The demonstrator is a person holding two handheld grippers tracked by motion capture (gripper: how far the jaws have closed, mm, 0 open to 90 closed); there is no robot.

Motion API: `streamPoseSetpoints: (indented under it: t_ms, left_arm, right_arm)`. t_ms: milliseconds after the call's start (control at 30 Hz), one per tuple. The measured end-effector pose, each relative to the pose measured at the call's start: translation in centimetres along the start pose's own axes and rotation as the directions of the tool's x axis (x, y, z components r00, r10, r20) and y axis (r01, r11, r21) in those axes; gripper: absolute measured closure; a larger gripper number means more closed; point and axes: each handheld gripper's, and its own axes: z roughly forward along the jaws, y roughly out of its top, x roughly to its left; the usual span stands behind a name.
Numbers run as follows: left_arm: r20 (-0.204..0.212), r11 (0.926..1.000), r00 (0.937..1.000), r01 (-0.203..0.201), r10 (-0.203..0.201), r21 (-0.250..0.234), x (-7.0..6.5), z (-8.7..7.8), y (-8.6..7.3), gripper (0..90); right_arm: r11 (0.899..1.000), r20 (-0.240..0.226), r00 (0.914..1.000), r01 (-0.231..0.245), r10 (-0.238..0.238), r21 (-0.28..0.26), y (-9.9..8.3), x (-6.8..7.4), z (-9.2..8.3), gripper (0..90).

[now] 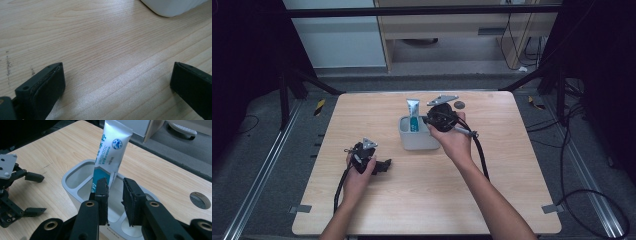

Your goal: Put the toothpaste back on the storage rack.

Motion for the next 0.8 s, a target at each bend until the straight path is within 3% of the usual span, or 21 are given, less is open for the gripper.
streamPoseSetpoints:
  t_ms: [800]
  left_arm:
    - [0.000, 1.0000, 1.0000, 0.000, 0.000, 0.000, 0.0, 0.0, 0.0, 0.0]
  right_arm:
    - [1.000, 0.014, 0.9999, -0.005, 0.005, 0.009, -0.9, -1.1, -1.6, 57.5]
